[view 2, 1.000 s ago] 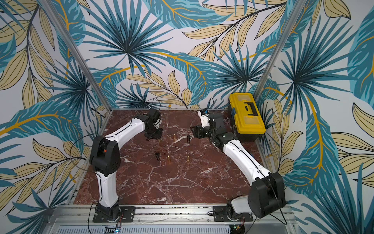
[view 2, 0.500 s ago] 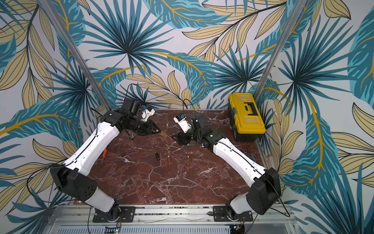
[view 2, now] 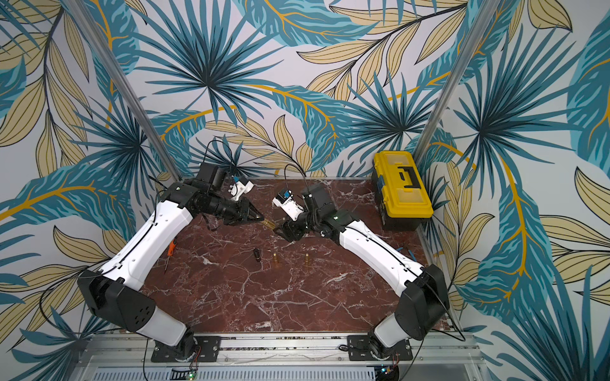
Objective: Open the lipstick cap
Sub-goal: Open the cover of the lipstick.
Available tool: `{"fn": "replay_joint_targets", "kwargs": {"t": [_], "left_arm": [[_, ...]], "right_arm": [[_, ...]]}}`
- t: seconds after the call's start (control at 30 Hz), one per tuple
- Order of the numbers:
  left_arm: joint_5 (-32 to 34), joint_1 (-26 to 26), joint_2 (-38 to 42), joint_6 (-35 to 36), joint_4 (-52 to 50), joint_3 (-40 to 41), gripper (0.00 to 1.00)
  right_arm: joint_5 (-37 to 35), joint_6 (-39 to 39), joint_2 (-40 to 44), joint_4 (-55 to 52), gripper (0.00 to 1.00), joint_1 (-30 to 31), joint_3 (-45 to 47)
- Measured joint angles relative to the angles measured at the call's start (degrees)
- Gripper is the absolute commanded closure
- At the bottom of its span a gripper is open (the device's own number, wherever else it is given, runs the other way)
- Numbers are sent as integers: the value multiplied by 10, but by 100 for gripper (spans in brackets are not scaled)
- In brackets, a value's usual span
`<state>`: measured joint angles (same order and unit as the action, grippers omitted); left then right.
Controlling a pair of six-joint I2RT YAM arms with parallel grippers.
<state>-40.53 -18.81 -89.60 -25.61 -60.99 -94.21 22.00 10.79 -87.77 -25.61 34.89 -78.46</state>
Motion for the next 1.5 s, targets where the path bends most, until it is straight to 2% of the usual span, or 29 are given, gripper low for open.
{"fn": "replay_joint_targets", "kwargs": {"t": [0.3,0.63,0.83,1.0,1.13,1.17,1.23,1.27,1.5], "left_arm": [[-24,0,-1,0,-2,0,93],[-30,0,-1,1,-3,0,92],[-30,0,-2,3,-4,-2,92],[-30,0,-6,5,-2,-8,93],[-29,0,-12,6,-5,-16,100],[-29,0,-13,7,-5,-17,100],[-27,0,-15,8,-3,-18,100],[-25,1,-17,9,-5,-21,100],[-41,17,-34,27,-29,-46,100]], "right_arm": [[10,6,-22,-2,37,8,-29],[14,17,-54,-4,52,27,-54],[11,23,-54,-14,74,35,-60],[8,26,-54,-23,73,39,-62],[3,26,-54,-22,74,39,-62],[2,26,-54,-22,76,39,-62],[4,32,-54,-25,88,40,-62],[2,31,-54,-26,100,42,-62],[-14,32,-53,-11,100,46,-59]]}}
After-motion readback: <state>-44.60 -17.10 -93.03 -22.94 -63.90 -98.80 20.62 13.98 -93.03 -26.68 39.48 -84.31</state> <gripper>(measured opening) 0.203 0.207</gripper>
